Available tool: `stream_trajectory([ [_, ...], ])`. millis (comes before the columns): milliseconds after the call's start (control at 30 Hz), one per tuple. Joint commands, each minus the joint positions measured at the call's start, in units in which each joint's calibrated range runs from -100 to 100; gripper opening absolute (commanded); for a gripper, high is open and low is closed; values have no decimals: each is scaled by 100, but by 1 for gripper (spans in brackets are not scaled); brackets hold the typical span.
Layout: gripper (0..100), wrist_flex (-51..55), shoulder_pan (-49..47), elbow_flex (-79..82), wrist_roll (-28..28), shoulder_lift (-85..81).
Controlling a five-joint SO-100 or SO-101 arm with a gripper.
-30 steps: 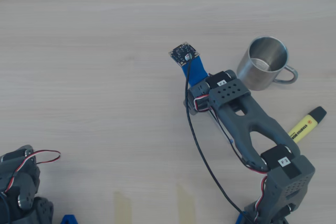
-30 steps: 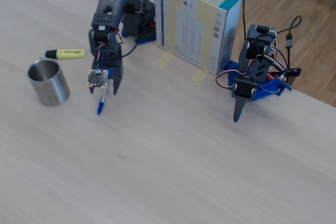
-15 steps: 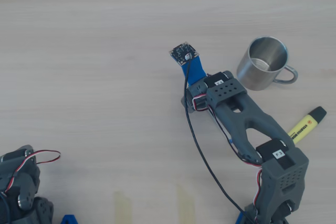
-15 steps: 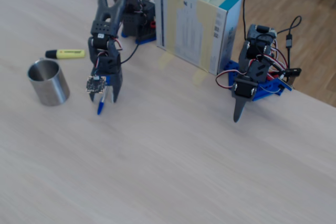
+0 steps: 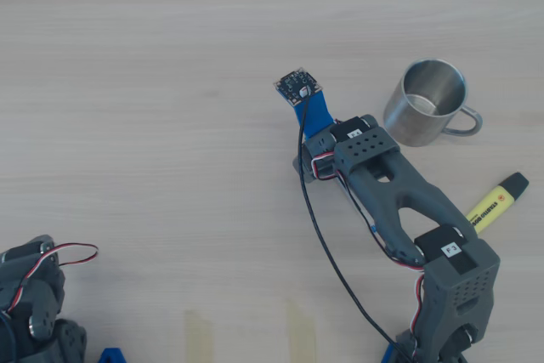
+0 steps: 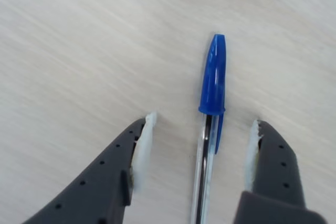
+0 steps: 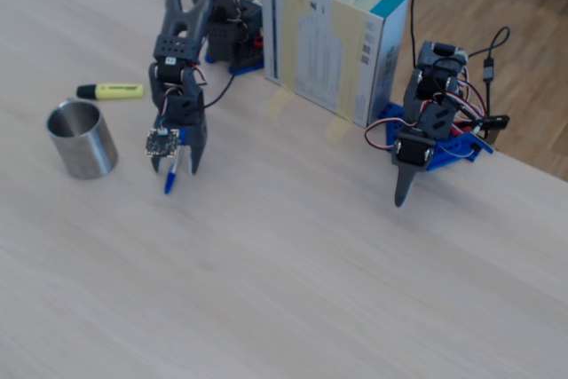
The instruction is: Grab the blue pen and put it in the silver cup.
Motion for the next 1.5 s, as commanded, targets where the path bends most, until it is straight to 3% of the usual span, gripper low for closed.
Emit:
stream_trajectory([
  [0,28,-12,-24,71,-101,-36],
  [1133,28,-416,-24,1151,-267,-710],
  [1333,15,-407,-16,1151,-267,-710],
  [1467,13,-416,-16,1151,-267,-718],
])
